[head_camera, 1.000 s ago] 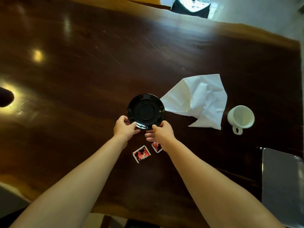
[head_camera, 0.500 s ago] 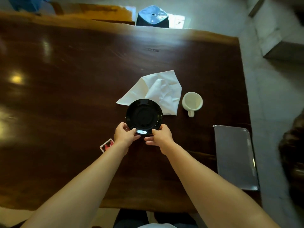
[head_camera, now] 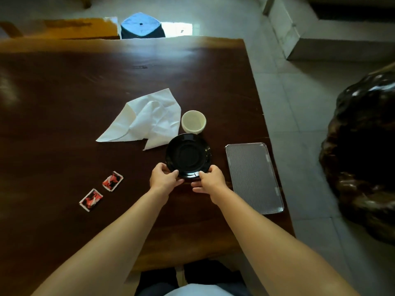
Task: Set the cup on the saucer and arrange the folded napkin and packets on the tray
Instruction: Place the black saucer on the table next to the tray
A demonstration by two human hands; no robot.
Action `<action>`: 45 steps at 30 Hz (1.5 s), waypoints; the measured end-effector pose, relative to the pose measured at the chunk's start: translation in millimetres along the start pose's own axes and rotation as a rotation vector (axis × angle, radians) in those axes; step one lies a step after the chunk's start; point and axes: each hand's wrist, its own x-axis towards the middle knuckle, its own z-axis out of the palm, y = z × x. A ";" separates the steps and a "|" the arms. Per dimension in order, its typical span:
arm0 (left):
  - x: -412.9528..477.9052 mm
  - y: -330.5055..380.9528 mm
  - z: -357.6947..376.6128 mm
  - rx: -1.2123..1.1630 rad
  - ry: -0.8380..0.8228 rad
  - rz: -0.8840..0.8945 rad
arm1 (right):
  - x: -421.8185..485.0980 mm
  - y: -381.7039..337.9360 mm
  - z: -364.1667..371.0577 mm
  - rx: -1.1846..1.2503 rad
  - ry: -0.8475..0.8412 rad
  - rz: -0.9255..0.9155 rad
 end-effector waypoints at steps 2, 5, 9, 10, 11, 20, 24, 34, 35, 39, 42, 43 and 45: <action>-5.4 -3.0 12.0 0.013 -0.015 -0.003 | -0.1 5.1 -13.7 0.008 0.018 0.002; -12.6 -7.6 28.5 0.031 -0.034 -0.012 | 1.1 14.0 -31.2 0.018 0.035 0.001; -19.2 -16.6 42.5 0.072 -0.056 -0.026 | 2.1 26.2 -48.1 0.021 0.042 0.012; -20.4 -19.8 45.1 0.080 -0.061 -0.031 | 2.4 29.4 -51.7 0.021 0.043 0.018; -21.3 -22.8 47.7 0.088 -0.064 -0.033 | 3.0 32.8 -55.0 0.022 0.044 0.023; -18.9 -54.3 62.5 0.108 -0.076 -0.086 | 11.6 59.0 -75.2 0.000 0.049 0.082; -13.0 -67.8 65.6 0.098 -0.064 -0.100 | 19.4 68.2 -78.6 -0.016 0.058 0.108; 3.5 -92.1 73.1 0.127 -0.032 -0.097 | 37.6 87.6 -79.6 -0.024 0.052 0.169; 4.2 -95.2 73.9 0.132 -0.027 -0.099 | 38.5 89.1 -79.9 -0.029 0.052 0.171; 5.1 -106.7 74.4 0.135 -0.004 -0.140 | 41.1 95.2 -79.6 -0.064 0.056 0.180; 5.9 -112.1 73.4 0.132 0.009 -0.164 | 42.3 98.4 -78.9 -0.086 0.053 0.182; 6.1 -113.1 73.4 0.129 0.010 -0.165 | 42.9 99.2 -79.0 -0.092 0.052 0.181; 6.6 -114.1 74.3 0.126 0.008 -0.161 | 44.5 99.8 -79.8 -0.100 0.053 0.183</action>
